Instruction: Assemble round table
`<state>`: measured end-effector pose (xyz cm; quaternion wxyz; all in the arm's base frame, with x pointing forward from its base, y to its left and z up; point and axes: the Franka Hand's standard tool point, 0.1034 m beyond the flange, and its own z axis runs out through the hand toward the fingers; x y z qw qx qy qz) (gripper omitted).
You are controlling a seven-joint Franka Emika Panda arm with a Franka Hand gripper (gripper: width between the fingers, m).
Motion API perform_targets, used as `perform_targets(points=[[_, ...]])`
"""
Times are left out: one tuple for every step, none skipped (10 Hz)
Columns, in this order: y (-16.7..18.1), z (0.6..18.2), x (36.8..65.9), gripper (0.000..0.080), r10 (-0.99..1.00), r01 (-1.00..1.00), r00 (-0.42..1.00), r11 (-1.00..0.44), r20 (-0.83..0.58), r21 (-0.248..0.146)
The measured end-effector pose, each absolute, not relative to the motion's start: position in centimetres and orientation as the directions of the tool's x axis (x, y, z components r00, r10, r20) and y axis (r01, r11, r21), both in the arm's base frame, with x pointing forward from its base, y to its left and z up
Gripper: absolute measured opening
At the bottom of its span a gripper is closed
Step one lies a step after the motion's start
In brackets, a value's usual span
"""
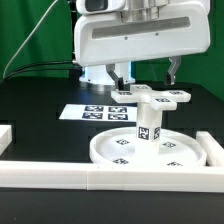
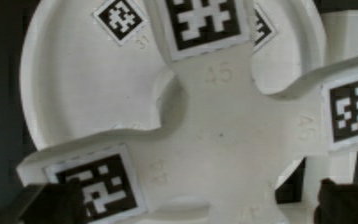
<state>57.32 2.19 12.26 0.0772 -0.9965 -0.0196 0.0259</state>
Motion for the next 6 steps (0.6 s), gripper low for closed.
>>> perform_targets(points=[[1.99, 12.25, 57.29, 0.0649, 0.117, 0.11, 0.992, -0.983, -0.04, -0.15], [1.86, 12.25, 57.27, 0.0649, 0.176, 0.169, 0.984, -0.976, -0.036, -0.14], [1.83, 12.32, 57.28, 0.0649, 0.238, 0.232, 0.971, -0.965, -0.035, -0.12], [1.99, 12.49, 57.58, 0.0649, 0.317, 0.314, 0.948, -0.945, -0.022, -0.092], [2.36, 12.55, 57.82, 0.0649, 0.399, 0.398, 0.917, -0.915, -0.004, -0.069], [2.35, 12.51, 57.81, 0.0649, 0.445, 0.444, 0.895, -0.893, -0.001, -0.068]])
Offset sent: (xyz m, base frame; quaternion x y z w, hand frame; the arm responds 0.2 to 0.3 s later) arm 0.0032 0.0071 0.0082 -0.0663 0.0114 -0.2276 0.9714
